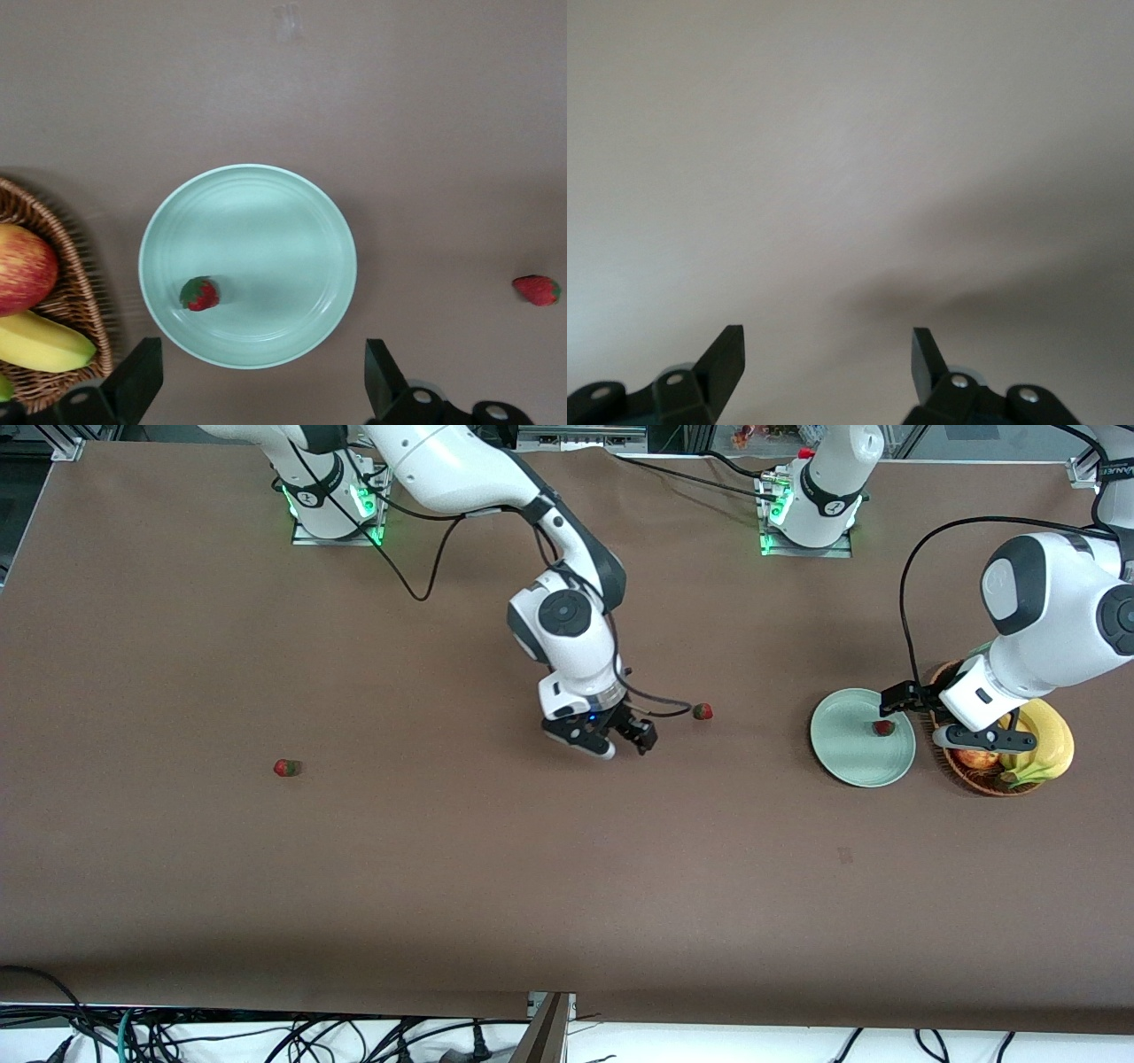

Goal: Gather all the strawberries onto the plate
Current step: 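Grasp the mid-table strawberry with the left gripper while the right gripper reaches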

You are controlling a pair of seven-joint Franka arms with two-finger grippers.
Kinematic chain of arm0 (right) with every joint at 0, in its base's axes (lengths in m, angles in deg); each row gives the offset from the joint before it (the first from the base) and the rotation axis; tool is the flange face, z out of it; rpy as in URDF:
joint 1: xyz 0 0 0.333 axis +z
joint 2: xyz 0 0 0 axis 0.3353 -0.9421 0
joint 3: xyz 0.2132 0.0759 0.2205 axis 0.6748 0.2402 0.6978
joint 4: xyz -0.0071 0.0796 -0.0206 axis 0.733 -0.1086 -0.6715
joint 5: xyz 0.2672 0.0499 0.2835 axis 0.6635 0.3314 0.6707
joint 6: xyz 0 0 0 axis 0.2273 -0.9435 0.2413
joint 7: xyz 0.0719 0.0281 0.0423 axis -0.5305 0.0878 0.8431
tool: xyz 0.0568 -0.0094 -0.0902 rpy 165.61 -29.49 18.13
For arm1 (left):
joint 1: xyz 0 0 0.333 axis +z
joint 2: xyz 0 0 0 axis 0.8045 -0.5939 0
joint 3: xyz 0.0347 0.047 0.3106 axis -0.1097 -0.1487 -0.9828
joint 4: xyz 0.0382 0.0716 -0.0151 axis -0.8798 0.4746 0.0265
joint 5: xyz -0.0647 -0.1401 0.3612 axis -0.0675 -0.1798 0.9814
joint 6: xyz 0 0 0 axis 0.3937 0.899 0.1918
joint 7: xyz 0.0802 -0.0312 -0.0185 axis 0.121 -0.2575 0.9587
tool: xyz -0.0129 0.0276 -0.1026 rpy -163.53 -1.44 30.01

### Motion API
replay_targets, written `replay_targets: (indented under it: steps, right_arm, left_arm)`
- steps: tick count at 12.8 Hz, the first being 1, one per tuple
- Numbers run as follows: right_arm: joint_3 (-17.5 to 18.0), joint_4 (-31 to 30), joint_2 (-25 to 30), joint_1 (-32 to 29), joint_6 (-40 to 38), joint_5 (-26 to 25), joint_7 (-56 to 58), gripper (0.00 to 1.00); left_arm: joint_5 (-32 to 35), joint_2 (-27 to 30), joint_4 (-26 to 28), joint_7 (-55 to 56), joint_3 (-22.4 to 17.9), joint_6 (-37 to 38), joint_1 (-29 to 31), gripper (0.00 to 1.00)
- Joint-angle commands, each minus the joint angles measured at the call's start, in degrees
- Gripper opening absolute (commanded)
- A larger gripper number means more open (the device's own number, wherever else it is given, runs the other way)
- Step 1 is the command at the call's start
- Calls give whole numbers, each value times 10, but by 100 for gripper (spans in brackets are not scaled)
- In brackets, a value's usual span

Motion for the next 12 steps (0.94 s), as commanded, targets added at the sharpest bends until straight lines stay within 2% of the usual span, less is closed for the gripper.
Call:
replay_targets:
  steps: [1,3,5,7,8,9,10,12]
  right_arm:
    - [-49,-70,70,-11,-104,-6,145,85]
    - [-100,-154,120,-11,-117,-5,275,85]
    - [-154,-235,164,-11,-114,-4,409,85]
    - [-223,-322,201,-11,-106,-3,551,85]
    - [-260,-358,202,-13,-85,-2,615,85]
    - [-276,-389,202,-31,-51,1,682,85]
    - [-277,-408,202,-68,-28,6,742,85]
    - [-274,-413,187,-136,-18,46,866,85]
  left_arm:
    - [-7,6,7,80,54,0,-2,100]
    - [-7,5,17,169,109,-17,-2,100]
    - [-4,4,46,245,162,-66,-3,100]
    - [-3,-12,71,319,214,-121,-4,100]
    - [-3,-31,73,365,234,-143,-4,100]
    - [4,-57,73,412,252,-164,-7,100]
    - [29,-84,73,459,259,-186,-13,100]
    - [90,-139,73,554,261,-232,-28,100]
